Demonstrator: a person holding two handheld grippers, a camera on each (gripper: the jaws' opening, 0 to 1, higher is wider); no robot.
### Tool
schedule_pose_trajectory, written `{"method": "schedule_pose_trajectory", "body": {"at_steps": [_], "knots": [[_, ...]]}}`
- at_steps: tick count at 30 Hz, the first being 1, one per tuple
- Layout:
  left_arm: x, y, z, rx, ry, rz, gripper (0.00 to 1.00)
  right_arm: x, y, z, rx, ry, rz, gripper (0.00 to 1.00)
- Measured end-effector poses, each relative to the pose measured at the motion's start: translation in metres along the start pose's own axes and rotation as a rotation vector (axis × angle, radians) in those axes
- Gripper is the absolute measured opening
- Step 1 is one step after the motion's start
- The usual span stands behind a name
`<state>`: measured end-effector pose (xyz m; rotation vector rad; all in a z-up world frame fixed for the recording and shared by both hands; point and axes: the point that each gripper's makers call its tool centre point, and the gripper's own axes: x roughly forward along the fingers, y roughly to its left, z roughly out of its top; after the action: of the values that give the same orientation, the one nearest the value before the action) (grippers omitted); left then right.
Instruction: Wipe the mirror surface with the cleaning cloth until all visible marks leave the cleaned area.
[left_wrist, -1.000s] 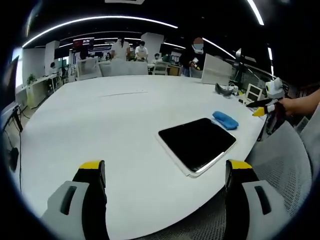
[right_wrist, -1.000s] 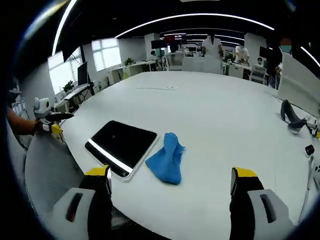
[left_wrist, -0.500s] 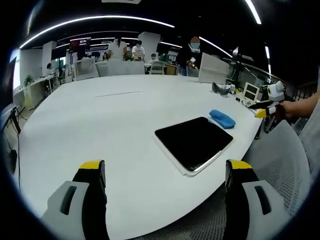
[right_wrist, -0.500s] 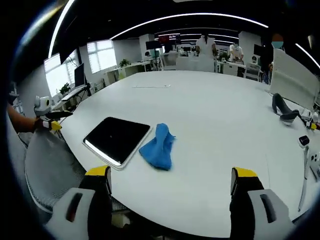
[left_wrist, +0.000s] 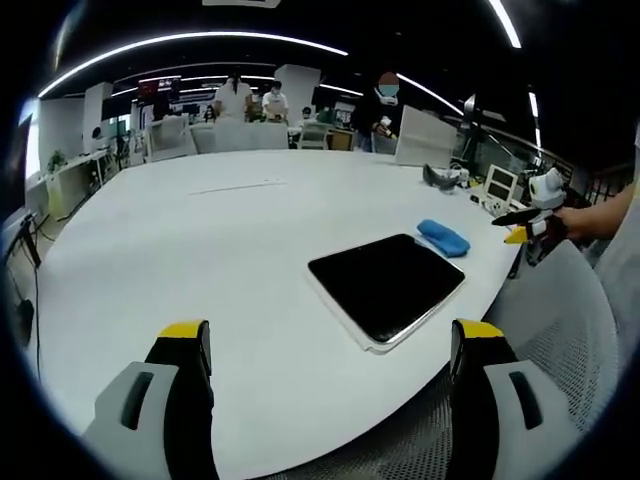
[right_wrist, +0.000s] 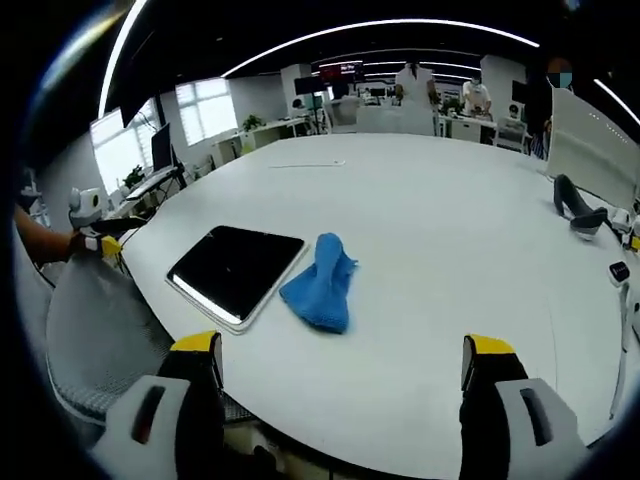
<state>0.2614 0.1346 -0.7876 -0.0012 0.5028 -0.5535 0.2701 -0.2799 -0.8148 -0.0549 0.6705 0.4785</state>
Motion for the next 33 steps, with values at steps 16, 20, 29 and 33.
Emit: {"method": "schedule_pose_trajectory", "body": {"at_steps": [16,20,29,33], "knots": [[-0.001,0.002,0.001,0.008,-0.006,0.021,0.99,0.000,-0.012,0.008,0.006,-0.015,0.020,0.99],[-0.001,0.003,0.001,0.012,-0.005,0.025,0.99,-0.001,-0.016,0.004,0.014,-0.009,0.015,0.99],[-0.002,0.005,0.002,-0.002,-0.010,0.039,0.99,-0.002,-0.018,0.004,-0.004,0.008,0.036,0.99],[-0.001,0.005,0.001,-0.002,-0.001,0.037,0.99,-0.001,-0.020,0.005,0.001,0.003,0.039,0.99]]}}
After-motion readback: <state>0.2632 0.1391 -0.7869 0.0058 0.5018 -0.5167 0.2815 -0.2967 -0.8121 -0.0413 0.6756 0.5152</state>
